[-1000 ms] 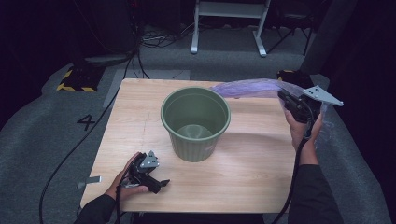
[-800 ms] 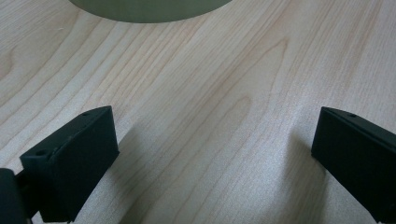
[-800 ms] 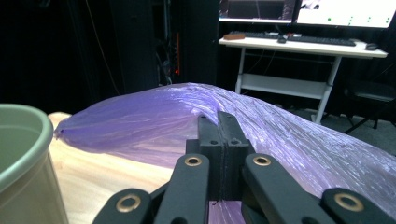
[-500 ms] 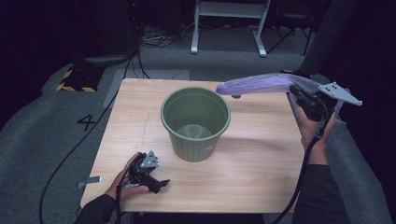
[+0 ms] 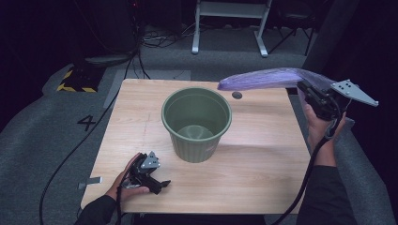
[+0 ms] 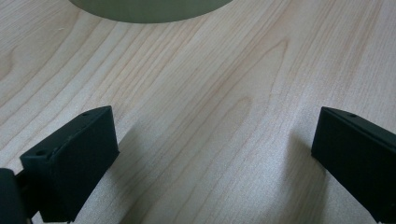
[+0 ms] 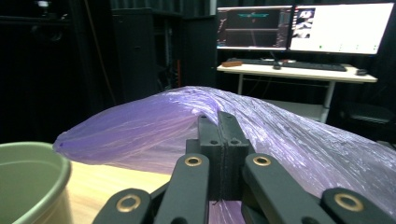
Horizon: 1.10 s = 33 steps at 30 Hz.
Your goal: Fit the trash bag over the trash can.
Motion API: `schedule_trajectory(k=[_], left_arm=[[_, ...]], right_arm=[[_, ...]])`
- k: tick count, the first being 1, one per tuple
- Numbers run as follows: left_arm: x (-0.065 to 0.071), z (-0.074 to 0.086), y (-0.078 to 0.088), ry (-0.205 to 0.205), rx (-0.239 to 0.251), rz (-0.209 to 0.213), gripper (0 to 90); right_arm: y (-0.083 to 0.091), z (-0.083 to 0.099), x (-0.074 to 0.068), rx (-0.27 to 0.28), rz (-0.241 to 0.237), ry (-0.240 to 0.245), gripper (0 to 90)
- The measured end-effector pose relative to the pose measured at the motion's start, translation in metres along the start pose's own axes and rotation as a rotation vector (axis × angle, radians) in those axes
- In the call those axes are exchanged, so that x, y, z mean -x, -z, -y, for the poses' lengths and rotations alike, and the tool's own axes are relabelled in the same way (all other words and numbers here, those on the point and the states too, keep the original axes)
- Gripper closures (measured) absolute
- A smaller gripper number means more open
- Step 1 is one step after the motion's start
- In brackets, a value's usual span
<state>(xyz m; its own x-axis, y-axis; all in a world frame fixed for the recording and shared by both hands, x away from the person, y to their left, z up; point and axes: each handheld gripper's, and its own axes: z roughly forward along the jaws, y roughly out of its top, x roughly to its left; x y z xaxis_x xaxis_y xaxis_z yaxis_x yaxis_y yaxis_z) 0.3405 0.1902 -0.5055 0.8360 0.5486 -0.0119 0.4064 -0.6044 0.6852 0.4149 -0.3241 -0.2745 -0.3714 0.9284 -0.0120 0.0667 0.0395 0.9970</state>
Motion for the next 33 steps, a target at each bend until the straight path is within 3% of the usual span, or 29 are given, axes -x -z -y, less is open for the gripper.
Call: schedule_trajectory(k=[5,10,13,15,16,17,21,28,31,33], left_arm=[[0.0,0.0,0.0,0.0,0.0,0.0,0.1],[-0.001,0.001,0.002,0.006,0.006,0.0,1.3],[-0.004,0.001,0.005,0.01,0.006,-0.012,7.9],[-0.005,0.001,0.008,0.017,0.009,-0.023,18.1],[-0.006,0.001,0.01,0.014,0.009,-0.03,18.2],[-0.007,0.001,0.012,0.014,0.019,-0.033,15.0],[-0.009,0.0,0.024,0.035,0.078,-0.061,15.8],[-0.011,-0.011,0.052,0.02,0.147,-0.126,15.7],[-0.011,-0.019,0.065,0.014,0.176,-0.167,15.5],[-0.011,-0.025,0.075,0.009,0.211,-0.168,15.5]], right_arm=[[0.0,0.004,-0.012,-0.008,-0.055,0.019,90.0],[-0.003,0.009,-0.028,-0.031,-0.115,0.073,90.0],[-0.007,0.013,-0.039,-0.051,-0.132,0.116,90.0],[-0.01,0.015,-0.046,-0.062,-0.146,0.135,90.0],[-0.012,0.016,-0.048,-0.066,-0.153,0.142,90.0],[-0.013,0.017,-0.051,-0.07,-0.157,0.147,90.0],[-0.018,0.02,-0.064,-0.082,-0.19,0.184,90.0],[-0.025,0.025,-0.088,-0.108,-0.238,0.27,90.0],[-0.03,0.029,-0.096,-0.123,-0.257,0.287,90.0],[-0.033,0.031,-0.1,-0.129,-0.267,0.291,90.0]])
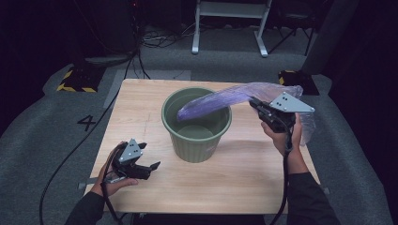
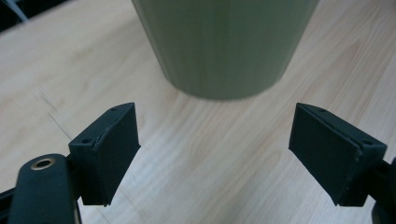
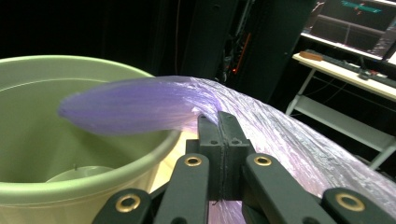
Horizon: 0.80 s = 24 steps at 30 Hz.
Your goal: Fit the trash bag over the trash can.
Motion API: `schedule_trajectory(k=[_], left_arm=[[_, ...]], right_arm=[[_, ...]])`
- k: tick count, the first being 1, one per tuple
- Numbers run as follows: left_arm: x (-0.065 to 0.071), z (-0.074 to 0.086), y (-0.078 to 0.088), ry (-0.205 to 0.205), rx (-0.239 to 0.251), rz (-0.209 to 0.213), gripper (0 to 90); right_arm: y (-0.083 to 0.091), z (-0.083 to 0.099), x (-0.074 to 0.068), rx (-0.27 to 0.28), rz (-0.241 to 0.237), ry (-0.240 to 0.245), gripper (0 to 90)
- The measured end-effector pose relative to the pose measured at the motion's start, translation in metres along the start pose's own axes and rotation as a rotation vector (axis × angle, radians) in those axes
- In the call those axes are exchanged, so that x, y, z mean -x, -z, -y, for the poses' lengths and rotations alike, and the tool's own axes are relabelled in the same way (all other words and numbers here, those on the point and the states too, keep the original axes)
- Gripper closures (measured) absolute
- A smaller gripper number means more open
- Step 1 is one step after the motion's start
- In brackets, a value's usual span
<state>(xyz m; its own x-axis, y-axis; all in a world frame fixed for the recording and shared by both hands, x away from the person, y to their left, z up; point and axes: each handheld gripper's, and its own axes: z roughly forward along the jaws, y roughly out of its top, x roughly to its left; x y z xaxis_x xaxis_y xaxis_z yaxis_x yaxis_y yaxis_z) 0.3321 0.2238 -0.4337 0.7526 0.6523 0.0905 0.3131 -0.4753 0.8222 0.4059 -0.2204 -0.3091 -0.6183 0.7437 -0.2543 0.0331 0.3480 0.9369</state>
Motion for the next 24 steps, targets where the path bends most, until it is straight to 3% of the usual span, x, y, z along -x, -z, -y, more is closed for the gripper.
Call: schedule_trajectory(k=[8,11,16,18,20,24], left_arm=[[-0.003,-0.028,0.025,-0.017,0.118,0.022,15.9],[-0.005,-0.036,0.032,-0.016,0.147,0.039,16.2],[-0.007,-0.051,0.042,-0.035,0.18,0.023,16.4],[-0.007,-0.057,0.044,-0.038,0.194,0.031,16.4],[-0.005,-0.062,0.043,-0.064,0.208,0.004,17.0],[0.0,-0.07,0.031,-0.086,0.185,-0.003,18.6]], right_arm=[[-0.011,0.001,-0.012,-0.01,-0.007,0.012,89.0],[-0.014,0.0,-0.017,-0.011,-0.013,0.031,88.7],[-0.017,-0.002,-0.024,-0.017,-0.049,0.069,89.8],[-0.017,-0.002,-0.025,-0.016,-0.064,0.076,89.7],[-0.018,-0.003,-0.027,-0.015,-0.077,0.082,89.8],[-0.021,-0.004,-0.033,-0.015,-0.117,0.087,89.5]])
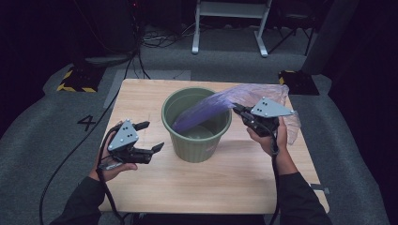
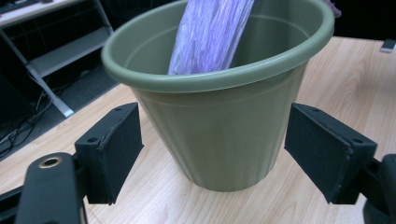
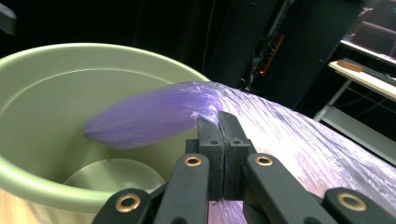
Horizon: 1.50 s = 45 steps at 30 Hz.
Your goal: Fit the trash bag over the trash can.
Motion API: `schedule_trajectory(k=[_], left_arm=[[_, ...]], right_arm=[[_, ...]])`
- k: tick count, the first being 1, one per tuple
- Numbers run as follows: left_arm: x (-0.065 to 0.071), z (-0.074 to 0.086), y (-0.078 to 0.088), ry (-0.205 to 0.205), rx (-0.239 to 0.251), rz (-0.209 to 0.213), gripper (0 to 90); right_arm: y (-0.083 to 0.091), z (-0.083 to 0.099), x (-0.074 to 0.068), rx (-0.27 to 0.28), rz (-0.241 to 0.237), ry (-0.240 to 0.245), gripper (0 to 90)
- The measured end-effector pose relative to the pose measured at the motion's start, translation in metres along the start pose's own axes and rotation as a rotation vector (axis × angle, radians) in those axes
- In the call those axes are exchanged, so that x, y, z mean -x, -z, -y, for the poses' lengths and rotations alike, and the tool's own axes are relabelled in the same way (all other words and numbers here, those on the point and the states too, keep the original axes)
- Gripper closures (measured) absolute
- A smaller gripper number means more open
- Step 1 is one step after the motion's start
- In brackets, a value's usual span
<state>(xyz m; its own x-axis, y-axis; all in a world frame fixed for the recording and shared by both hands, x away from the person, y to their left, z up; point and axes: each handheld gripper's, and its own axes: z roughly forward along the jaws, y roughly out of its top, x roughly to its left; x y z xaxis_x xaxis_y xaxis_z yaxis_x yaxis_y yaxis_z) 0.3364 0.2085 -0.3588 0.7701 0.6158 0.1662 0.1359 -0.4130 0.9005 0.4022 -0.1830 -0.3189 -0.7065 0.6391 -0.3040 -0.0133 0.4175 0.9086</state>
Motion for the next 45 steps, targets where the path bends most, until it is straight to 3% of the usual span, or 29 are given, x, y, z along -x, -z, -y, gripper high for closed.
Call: schedule_trajectory(k=[6,9,14,21,25,34,37,41,45], left_arm=[[0.001,-0.018,-0.006,0.003,0.025,0.03,18.3],[0.001,-0.031,-0.01,-0.013,0.022,0.051,17.7],[-0.003,-0.049,-0.023,0.0,0.004,0.091,17.6],[0.003,-0.066,-0.04,-0.022,-0.009,0.105,17.6],[0.009,-0.073,-0.048,-0.025,-0.008,0.108,18.4],[0.022,-0.084,-0.063,-0.082,-0.047,0.134,19.2],[0.023,-0.084,-0.07,-0.083,-0.07,0.112,19.6],[0.022,-0.082,-0.077,-0.079,-0.12,0.066,37.5],[0.018,-0.081,-0.081,-0.048,-0.129,0.08,38.1]], right_arm=[[-0.007,-0.005,-0.013,-0.013,-0.041,0.041,89.3],[-0.01,-0.008,-0.017,-0.015,-0.048,0.054,89.2],[-0.015,-0.011,-0.025,-0.028,-0.067,0.092,89.1],[-0.021,-0.013,-0.031,-0.038,-0.097,0.114,88.1],[-0.021,-0.014,-0.035,-0.032,-0.109,0.12,87.4],[-0.02,-0.019,-0.044,-0.025,-0.138,0.13,87.3],[-0.021,-0.021,-0.047,-0.022,-0.143,0.138,87.2],[-0.02,-0.023,-0.05,-0.015,-0.149,0.149,87.3],[-0.017,-0.027,-0.055,0.014,-0.149,0.162,87.3]])
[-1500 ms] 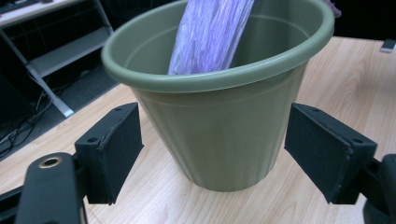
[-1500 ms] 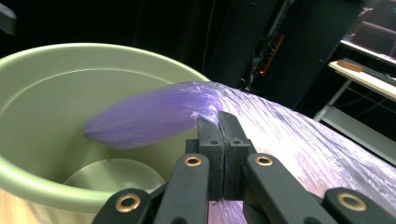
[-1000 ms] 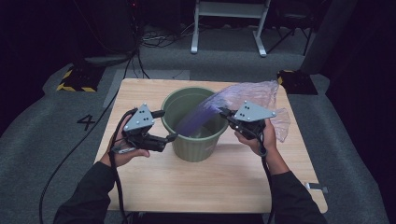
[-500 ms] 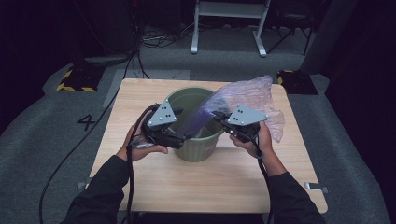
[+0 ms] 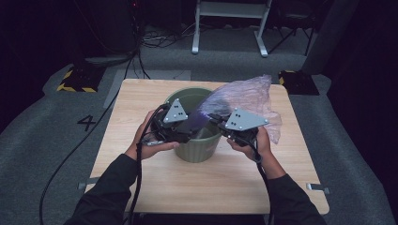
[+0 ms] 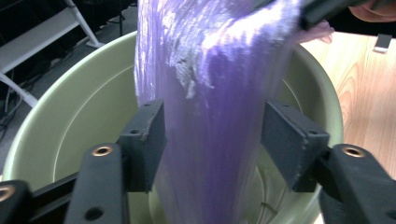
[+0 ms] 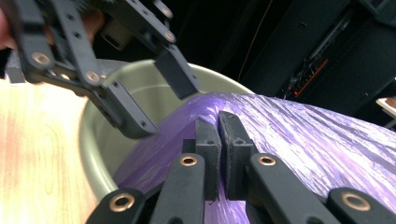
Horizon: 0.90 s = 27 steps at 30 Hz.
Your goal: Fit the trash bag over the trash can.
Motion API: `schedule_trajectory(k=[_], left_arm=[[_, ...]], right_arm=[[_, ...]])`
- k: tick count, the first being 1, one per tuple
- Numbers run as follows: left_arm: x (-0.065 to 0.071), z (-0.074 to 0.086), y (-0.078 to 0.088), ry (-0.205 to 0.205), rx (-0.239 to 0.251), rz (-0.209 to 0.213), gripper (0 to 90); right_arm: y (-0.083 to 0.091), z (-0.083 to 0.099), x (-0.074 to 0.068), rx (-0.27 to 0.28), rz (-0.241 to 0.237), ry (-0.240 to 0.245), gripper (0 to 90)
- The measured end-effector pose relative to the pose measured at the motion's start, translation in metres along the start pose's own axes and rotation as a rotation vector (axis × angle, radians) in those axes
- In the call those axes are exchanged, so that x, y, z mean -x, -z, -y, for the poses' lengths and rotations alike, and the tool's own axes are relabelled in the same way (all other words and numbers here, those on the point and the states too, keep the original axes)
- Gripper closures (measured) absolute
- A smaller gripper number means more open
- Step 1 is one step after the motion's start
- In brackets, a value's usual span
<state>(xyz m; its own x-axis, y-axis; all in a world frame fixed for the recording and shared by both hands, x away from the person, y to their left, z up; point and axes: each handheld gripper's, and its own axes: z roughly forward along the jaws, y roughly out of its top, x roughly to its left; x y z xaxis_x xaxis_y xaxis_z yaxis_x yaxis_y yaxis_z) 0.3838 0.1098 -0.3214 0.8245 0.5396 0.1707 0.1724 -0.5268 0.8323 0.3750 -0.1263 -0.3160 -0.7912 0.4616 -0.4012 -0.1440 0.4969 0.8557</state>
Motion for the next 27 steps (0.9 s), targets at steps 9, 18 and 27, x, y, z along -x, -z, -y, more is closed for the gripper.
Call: schedule_trajectory(k=[9,18,27], left_arm=[[0.004,-0.003,-0.003,-0.036,0.021,-0.008,50.8],[-0.001,-0.001,-0.003,-0.032,0.031,-0.085,85.9],[-0.012,0.009,-0.006,0.004,0.026,-0.107,86.2]], right_arm=[[0.0,-0.006,-0.005,0.008,-0.022,0.008,86.1],[0.006,0.0,-0.003,0.004,0.009,-0.045,56.0],[0.038,0.02,-0.004,-0.031,0.068,-0.084,31.7]])
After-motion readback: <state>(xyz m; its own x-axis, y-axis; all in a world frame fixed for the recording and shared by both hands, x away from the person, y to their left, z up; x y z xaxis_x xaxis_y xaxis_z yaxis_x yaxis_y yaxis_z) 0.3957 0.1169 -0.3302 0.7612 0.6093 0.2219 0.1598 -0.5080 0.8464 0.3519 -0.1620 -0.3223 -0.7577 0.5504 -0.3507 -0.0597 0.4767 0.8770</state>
